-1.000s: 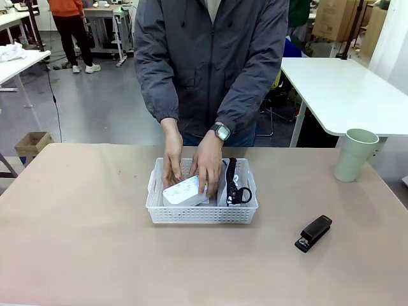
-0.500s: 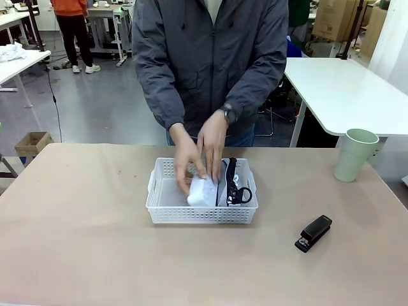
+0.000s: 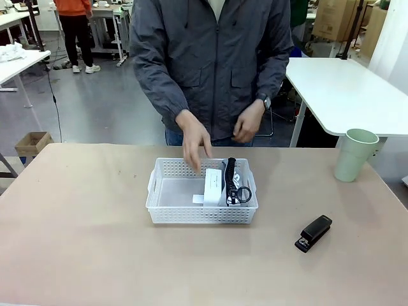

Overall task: Efficiently arrange items inside the basket to fit them all.
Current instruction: Pick up the Stapler and place it inside the Organizing basket.

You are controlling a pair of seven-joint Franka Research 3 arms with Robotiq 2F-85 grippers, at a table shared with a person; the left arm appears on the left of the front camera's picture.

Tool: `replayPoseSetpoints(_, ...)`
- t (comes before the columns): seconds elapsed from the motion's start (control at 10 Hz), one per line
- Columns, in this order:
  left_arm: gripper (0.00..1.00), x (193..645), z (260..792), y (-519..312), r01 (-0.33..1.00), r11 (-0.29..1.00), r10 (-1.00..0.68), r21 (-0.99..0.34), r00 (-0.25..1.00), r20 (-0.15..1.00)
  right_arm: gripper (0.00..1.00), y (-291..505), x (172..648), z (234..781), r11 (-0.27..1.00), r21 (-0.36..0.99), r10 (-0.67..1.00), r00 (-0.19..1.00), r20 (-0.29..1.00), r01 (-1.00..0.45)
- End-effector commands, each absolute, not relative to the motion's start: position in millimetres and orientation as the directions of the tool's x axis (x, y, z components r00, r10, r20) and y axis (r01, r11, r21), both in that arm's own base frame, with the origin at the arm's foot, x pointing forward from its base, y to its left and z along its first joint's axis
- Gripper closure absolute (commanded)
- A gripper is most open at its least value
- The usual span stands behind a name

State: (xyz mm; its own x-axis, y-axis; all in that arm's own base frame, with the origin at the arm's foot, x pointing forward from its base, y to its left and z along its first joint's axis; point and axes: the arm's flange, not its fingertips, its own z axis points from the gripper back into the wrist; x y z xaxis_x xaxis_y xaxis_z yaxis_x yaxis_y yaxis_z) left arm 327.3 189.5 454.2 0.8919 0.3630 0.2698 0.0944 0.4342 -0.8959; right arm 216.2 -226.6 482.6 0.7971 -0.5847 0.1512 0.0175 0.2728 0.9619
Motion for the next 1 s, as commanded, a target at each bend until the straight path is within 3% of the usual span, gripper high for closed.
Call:
replayPoseSetpoints(0.0, 0.00, 328, 455, 187, 0.100, 0.414, 0.371, -0.905, 0.889, 0.268, 0.00, -227, 217, 484, 0.265, 0.964, -0.586, 0.791, 0.177, -0.020)
replayPoseSetpoints(0.6, 0.00, 328, 455, 187, 0.100, 0.414, 0.371, -0.905, 0.889, 0.268, 0.00, -227, 216, 483, 0.273, 0.962, -0.585, 0.797, 0.151, 0.018)
replayPoseSetpoints(0.9, 0.00, 328, 455, 187, 0.100, 0.414, 0.371, -0.905, 0.889, 0.268, 0.00, -174, 241, 511, 0.547, 0.832, -0.446, 0.875, 0.189, 0.098)
